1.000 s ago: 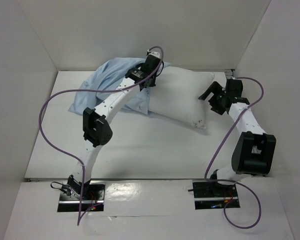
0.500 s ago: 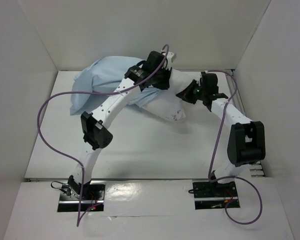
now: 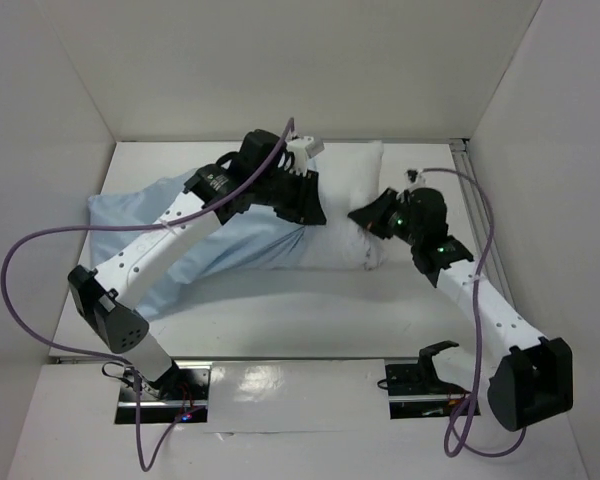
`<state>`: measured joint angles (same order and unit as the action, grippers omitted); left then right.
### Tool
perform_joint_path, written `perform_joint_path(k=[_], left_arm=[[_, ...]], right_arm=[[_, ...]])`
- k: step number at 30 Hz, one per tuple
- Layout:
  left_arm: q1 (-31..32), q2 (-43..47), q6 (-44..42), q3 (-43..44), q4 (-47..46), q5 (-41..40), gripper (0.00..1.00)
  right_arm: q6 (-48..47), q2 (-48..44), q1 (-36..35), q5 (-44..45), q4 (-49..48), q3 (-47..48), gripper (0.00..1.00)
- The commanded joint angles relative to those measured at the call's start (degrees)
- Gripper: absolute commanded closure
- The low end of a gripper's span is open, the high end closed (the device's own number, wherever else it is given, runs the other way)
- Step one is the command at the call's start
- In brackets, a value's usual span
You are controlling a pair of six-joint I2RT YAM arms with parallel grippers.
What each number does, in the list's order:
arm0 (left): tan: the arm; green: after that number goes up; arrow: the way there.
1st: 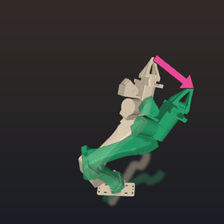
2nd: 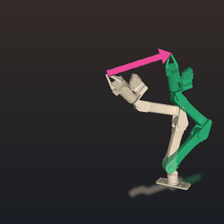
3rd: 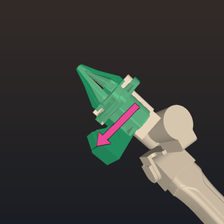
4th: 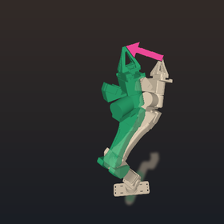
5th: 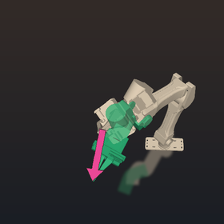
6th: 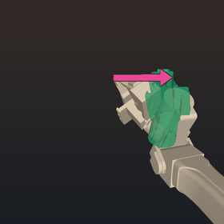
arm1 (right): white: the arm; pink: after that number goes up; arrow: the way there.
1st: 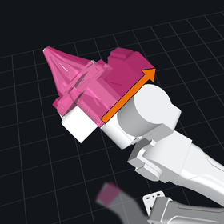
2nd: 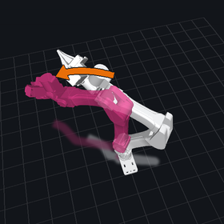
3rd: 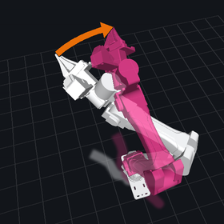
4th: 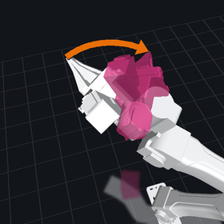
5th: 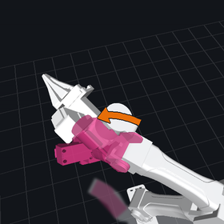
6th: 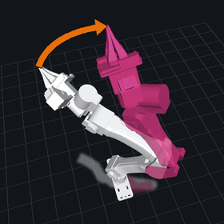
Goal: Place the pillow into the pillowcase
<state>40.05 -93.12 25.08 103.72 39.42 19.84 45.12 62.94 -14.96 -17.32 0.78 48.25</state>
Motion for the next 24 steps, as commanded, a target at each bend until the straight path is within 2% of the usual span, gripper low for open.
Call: perform_joint_path(k=[1, 3, 4, 7, 8, 10, 11, 12, 13, 15, 16, 18, 20, 24], left_arm=[[1.52, 3.03, 2.00, -1.61, -2.96, 4.88, 0.48], [1.52, 2.51, -0.72, 1.29, 0.55, -0.83, 0.29], [1.52, 2.51, -1.61, 4.44, 3.70, -2.59, 0.17], [1.52, 1.80, -2.76, 8.60, 8.98, -11.37, 0.15], [1.52, 1.80, -2.76, 8.60, 10.05, -17.23, 0.19], [1.00, 3.03, -0.66, 7.91, 11.73, -23.58, 0.28], [0.99, 5.47, 0.57, 4.85, 12.43, -27.44, 0.36], [0.99, 7.06, 4.32, 2.56, 13.74, -35.92, 0.44], [0.99, 8.82, 6.45, -3.20, 14.36, -39.75, 0.44], [0.47, 14.77, 12.06, -10.26, 14.89, -46.78, 0.36], [0.46, 16.55, 14.27, -13.60, 15.68, -48.04, 0.22], [-1.46, 21.63, 20.67, -22.74, 17.00, -50.23, 0.12], [-2.43, 24.12, 23.25, -30.02, 17.01, -50.25, 0.05], [-2.96, 23.17, 22.47, -37.80, 12.52, -49.20, 0.03]], right_arm=[[1.73, 0.80, -2.88, -1.22, 3.69, -7.90, 0.78], [-1.33, 0.26, -2.88, 0.52, 10.10, -7.12, 0.40], [-2.57, -0.61, -2.88, 3.41, 12.56, -4.33, 0.16], [-7.49, -1.15, -1.13, 8.78, 21.97, 3.30, 0.01], [-8.81, -1.15, 0.01, 9.32, 25.73, 5.17, 0.01], [-13.29, -0.45, 0.54, 9.32, 28.92, 8.16, 0.01], [-14.96, 0.16, 0.55, 9.32, 30.50, 10.18, 0.01], [-17.50, 0.17, 0.55, 9.32, 33.30, 10.20, 0.01], [-18.66, 0.17, 0.55, 9.32, 34.28, 10.20, 0.01], [-21.20, -1.14, 0.55, 6.08, 35.69, 7.84, 0.01], [-21.74, -1.15, 0.55, 4.77, 35.70, 6.69, 0.01], [-22.27, -1.68, -0.77, 0.55, 35.70, 3.00, 0.01], [-21.31, -0.98, -1.82, -1.39, 34.13, -1.02, 0.01], [-19.37, 2.61, -5.94, -5.52, 25.54, -5.44, 0.01]])
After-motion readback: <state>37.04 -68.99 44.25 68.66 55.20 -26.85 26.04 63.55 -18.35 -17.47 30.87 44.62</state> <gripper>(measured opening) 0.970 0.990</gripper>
